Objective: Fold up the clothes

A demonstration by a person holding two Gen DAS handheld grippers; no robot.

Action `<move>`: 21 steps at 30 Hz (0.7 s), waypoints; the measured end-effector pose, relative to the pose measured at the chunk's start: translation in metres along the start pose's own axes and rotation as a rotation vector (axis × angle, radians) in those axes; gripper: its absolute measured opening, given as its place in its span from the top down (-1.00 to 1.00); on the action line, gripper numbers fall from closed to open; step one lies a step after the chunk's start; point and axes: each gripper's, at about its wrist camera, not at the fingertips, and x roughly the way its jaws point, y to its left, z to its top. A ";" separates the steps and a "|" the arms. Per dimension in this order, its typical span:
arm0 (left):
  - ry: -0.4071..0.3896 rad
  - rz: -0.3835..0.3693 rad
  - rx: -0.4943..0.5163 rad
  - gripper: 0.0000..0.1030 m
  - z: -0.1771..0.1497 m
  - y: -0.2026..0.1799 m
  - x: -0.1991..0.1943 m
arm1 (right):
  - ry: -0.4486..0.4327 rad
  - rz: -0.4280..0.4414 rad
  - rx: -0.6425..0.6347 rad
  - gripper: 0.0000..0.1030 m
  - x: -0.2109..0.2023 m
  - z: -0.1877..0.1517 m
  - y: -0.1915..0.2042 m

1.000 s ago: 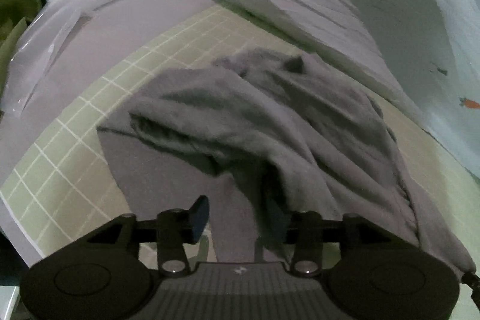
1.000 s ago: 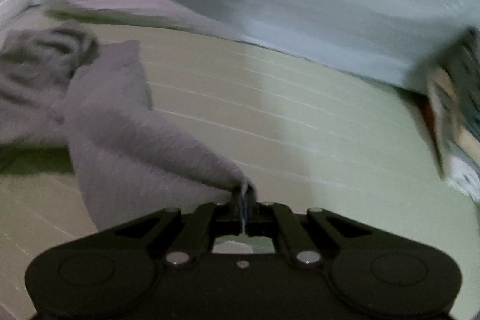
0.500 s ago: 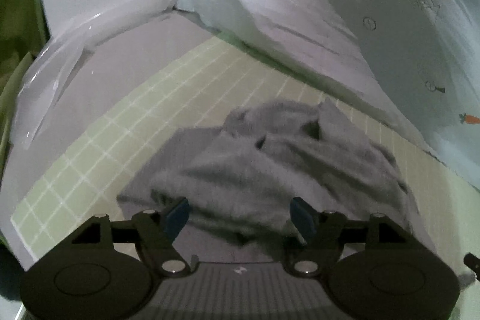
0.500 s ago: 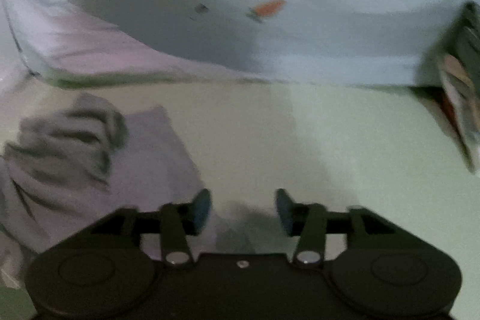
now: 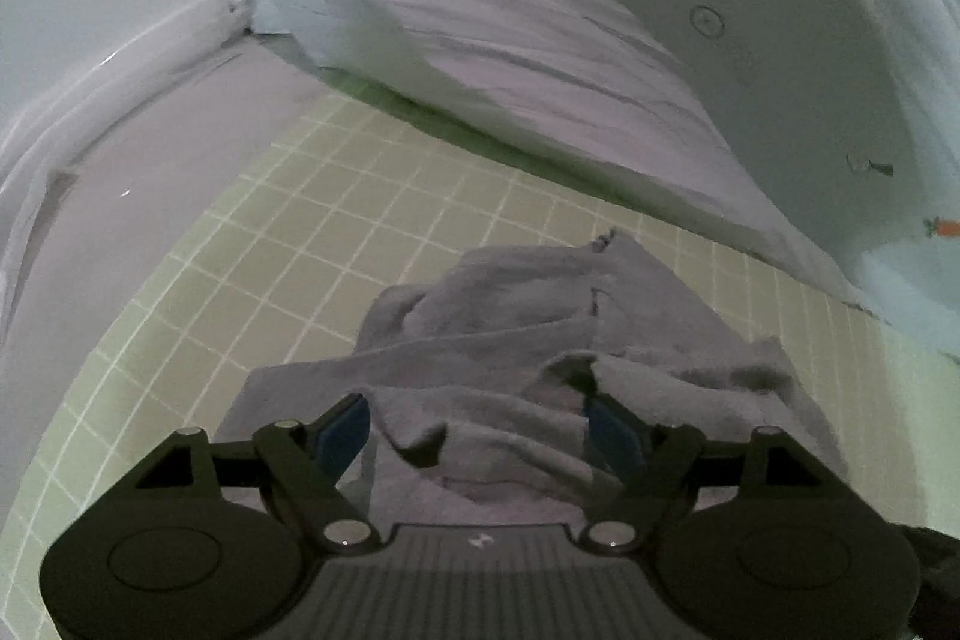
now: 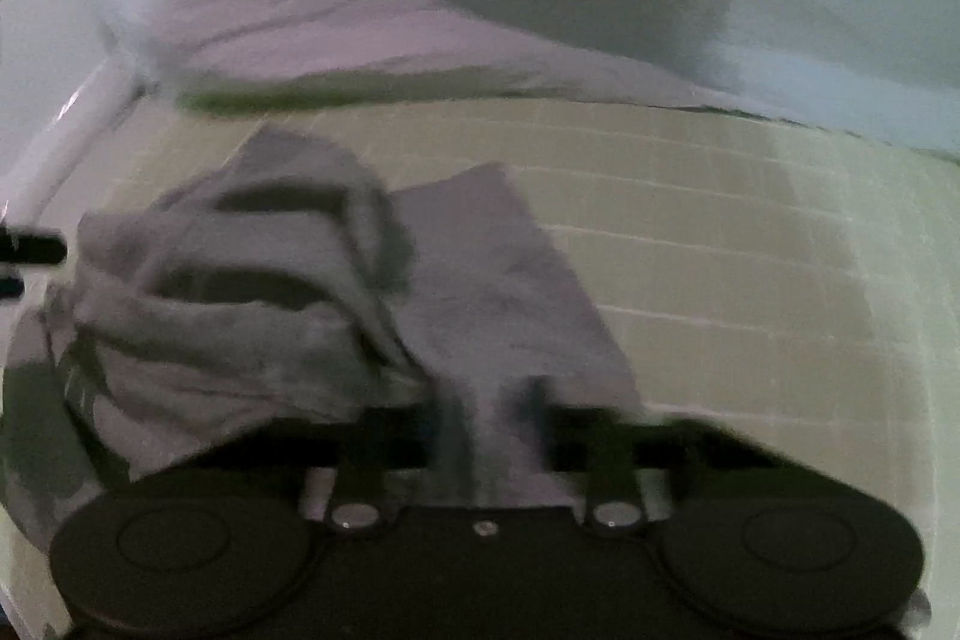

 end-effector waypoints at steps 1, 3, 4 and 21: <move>0.005 -0.001 0.001 -0.57 -0.002 -0.001 0.002 | -0.027 -0.067 0.021 0.88 -0.010 -0.002 -0.014; 0.022 -0.005 -0.011 -0.57 -0.007 0.000 0.005 | -0.083 -0.211 0.060 0.89 -0.031 -0.005 -0.044; 0.026 -0.002 -0.015 -0.57 -0.010 0.001 0.005 | -0.100 -0.282 0.096 0.89 -0.041 -0.006 -0.064; 0.050 0.044 -0.140 -0.58 -0.040 0.027 -0.007 | -0.166 -0.782 0.333 0.28 -0.119 -0.038 -0.212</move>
